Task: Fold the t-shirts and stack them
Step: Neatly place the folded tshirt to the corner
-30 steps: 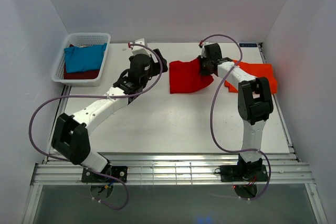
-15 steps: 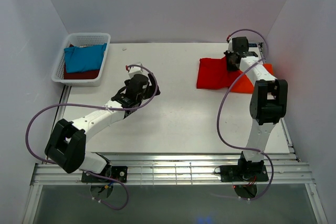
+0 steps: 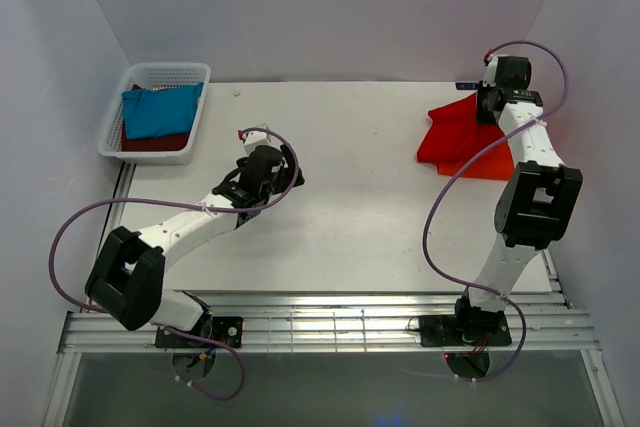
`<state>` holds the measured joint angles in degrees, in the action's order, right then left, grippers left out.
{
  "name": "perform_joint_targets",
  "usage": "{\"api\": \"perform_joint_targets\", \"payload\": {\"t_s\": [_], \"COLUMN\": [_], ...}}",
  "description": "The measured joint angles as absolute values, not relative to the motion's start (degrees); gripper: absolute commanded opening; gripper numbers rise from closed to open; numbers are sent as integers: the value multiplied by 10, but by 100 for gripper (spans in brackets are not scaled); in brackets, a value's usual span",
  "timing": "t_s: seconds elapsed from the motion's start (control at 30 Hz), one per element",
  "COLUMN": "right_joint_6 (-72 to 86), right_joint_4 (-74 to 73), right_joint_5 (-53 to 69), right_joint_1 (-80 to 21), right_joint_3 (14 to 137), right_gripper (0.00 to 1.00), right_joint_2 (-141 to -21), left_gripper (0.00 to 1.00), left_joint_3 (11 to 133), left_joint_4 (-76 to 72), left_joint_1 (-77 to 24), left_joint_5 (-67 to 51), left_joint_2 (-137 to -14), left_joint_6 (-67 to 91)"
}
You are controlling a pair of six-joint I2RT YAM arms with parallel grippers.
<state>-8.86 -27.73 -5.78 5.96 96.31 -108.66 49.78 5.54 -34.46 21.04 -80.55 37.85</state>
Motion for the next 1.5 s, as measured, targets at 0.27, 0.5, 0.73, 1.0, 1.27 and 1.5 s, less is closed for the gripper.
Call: {"api": "perform_joint_targets", "payload": {"t_s": [0.27,0.5,0.73,1.0,1.27,1.5], "right_joint_6": [-90,-90,-90,-77,-54,-27], "right_joint_4": [-286,-286,-286,-286,-267,-245], "right_joint_5": [-54,-65,-103,-139,-148,-114], "right_joint_1": [90,123,138,139,135,109], "right_joint_3": [970,965,962,962,920,870], "right_gripper": [8,8,8,89,90,91], "right_joint_2": [-1082,-1082,-1083,-1103,-1059,-917], "left_gripper": [94,94,94,95,95,95], "left_joint_3": [491,489,482,481,481,481], "left_joint_4": [56,56,66,77,90,90], "left_joint_1": [-345,-345,-345,-345,-345,-345], "left_joint_5": [203,204,204,206,208,208], "left_joint_2": [-806,-806,-805,-799,-792,-792], "left_joint_6": [386,385,384,380,375,375]}}
